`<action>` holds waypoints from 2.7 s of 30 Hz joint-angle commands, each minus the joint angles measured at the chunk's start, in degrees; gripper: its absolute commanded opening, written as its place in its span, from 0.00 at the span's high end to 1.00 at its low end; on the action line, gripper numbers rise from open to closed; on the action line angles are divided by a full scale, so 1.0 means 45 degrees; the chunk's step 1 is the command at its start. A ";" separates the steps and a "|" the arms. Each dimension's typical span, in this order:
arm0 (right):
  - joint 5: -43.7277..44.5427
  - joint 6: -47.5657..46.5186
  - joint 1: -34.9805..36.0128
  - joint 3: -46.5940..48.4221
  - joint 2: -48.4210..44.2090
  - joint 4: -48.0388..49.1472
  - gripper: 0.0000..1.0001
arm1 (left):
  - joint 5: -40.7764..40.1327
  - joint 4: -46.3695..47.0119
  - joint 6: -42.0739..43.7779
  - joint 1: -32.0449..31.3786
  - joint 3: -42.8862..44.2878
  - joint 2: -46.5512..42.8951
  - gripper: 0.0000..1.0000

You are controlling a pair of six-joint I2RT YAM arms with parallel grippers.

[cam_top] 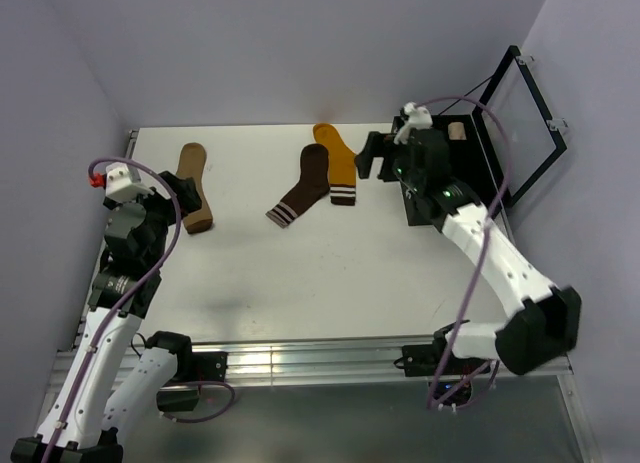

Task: Roll the socks
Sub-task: Move the sock to the center of the board.

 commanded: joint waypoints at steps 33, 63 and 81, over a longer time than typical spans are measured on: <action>0.1225 -0.2958 0.4704 0.7061 1.3271 -0.1133 0.30 | -0.0098 -0.0178 0.0187 -0.0124 -0.0558 0.0503 0.01; 0.2652 0.0754 0.7946 -0.1124 0.5738 -0.0199 0.28 | -0.0645 0.0076 0.0147 -0.0847 -0.0987 -0.0220 0.01; 0.3979 -0.1883 1.0602 -0.1126 0.6452 0.0664 0.43 | -0.0703 -0.0041 -0.0009 -0.0866 -0.1047 -0.0240 0.01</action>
